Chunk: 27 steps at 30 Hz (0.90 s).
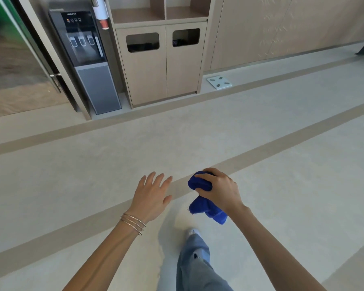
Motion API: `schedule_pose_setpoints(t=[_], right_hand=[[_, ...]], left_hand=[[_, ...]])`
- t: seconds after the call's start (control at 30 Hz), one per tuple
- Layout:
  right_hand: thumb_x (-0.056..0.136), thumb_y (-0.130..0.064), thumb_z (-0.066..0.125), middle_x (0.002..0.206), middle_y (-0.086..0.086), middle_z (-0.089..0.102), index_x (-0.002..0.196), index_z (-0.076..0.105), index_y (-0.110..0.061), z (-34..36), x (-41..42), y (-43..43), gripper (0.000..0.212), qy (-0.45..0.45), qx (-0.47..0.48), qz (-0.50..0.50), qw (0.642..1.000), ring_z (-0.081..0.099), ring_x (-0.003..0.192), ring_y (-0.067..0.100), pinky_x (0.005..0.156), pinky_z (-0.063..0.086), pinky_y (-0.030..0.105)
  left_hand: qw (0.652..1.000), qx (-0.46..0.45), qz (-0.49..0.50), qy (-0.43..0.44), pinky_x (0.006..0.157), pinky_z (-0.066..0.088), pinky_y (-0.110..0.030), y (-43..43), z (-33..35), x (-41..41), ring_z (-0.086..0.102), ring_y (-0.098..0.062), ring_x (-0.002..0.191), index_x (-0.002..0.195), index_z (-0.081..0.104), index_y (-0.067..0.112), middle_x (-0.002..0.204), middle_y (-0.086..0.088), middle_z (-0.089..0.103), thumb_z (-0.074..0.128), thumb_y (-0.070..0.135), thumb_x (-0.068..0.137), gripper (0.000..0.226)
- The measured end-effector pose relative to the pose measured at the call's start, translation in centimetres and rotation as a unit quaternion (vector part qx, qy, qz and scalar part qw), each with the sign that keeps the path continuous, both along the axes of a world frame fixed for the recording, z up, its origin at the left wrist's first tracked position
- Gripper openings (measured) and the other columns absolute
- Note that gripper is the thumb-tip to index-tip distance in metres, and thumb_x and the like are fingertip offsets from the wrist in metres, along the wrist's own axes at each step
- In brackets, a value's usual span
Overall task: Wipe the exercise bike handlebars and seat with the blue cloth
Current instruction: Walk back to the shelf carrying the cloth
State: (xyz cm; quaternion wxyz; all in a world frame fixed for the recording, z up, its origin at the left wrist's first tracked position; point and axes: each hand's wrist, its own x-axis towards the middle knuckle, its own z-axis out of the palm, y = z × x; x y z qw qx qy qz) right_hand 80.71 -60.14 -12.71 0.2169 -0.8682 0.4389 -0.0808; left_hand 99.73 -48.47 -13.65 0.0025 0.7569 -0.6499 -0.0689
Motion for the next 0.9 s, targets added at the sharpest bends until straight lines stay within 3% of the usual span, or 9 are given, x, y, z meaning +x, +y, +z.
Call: schedule_pose_setpoints(t=[0.23,0.6,0.9], right_hand=[[0.082,-0.041,0.062,0.126,-0.018,0.053,0.117,0.059,-0.040,1.2,3.1,-12.8,0.035,-0.006,-0.007,0.023,1.000,0.056,0.104,0.014,0.078,0.048,0.029],[0.082,-0.041,0.062,0.126,-0.017,0.053,0.117,0.059,-0.041,0.9,6.4,-27.1,0.035,0.011,0.008,0.040,0.999,0.056,0.105,0.014,0.083,0.051,0.035],[0.081,-0.043,0.061,0.125,-0.021,0.053,0.116,0.058,-0.044,0.9,14.6,-38.1,0.035,0.019,0.001,0.018,1.000,0.056,0.103,0.012,0.072,0.042,0.025]], left_hand=[[1.000,0.001,0.018,-0.006,0.116,0.019,-0.043,-12.9,1.0,2.9,0.020,-0.028,0.143,0.148,0.018,0.024,0.154,-0.005,0.028,0.035,0.045,0.096,0.059],[0.999,0.017,0.035,-0.008,0.116,0.019,-0.042,-26.6,0.2,6.0,0.018,-0.026,0.143,0.148,0.014,0.026,0.155,-0.003,0.025,0.031,0.048,0.097,0.059],[1.000,0.006,0.017,-0.020,0.115,0.020,-0.042,-38.9,0.6,14.7,0.020,-0.027,0.143,0.148,0.015,0.025,0.155,-0.004,0.026,0.032,0.048,0.096,0.059]])
